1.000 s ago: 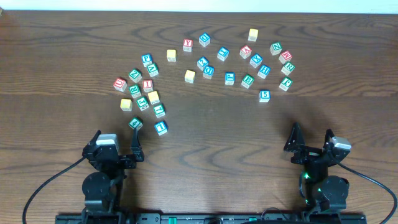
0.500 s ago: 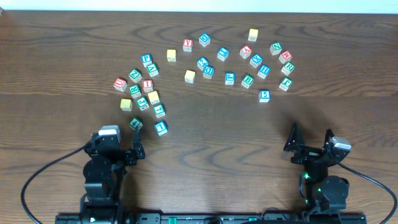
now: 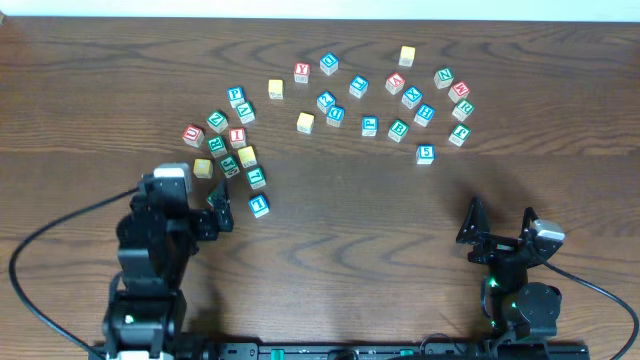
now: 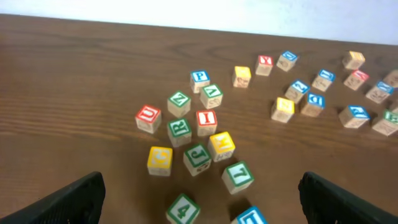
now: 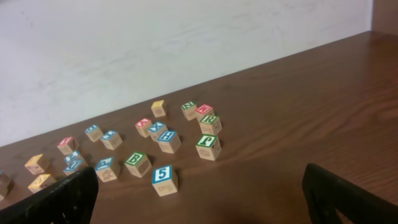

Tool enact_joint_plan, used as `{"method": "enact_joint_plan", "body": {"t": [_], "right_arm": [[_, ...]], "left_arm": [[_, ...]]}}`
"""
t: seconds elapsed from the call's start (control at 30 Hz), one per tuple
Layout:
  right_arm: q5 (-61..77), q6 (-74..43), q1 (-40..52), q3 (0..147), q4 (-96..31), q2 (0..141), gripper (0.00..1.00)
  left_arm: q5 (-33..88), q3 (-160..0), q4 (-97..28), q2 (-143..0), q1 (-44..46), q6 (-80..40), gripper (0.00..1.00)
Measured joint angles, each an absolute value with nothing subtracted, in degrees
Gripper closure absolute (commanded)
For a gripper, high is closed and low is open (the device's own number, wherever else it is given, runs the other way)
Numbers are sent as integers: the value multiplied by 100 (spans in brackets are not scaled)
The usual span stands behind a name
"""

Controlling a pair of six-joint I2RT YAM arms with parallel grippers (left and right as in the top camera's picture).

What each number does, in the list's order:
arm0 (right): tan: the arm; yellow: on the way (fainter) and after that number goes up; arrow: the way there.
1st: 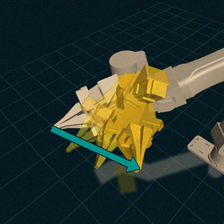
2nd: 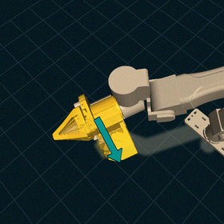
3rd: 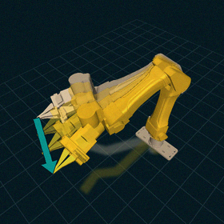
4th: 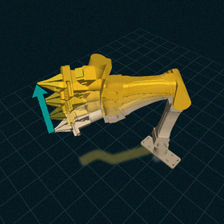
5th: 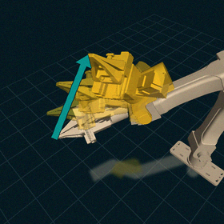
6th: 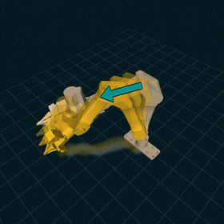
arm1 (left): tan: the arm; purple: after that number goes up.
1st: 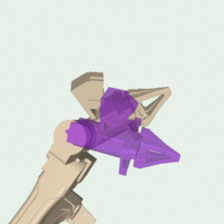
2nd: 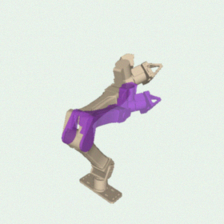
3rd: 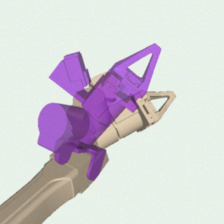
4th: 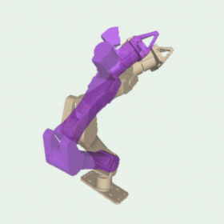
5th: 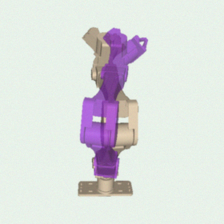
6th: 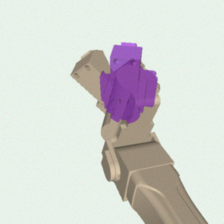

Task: Spell out AI2

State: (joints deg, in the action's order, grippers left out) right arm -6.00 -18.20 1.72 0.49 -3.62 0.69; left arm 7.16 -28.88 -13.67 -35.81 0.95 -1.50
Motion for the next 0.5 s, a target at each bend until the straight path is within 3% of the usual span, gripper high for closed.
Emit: {"method": "enact_joint_plan", "body": {"t": [0.5], "right_arm": [[-600,-1820,172,49,-360,69,1]], "left_arm": [[1066,-5769,-4075,-5054,95,-152,2]]}}
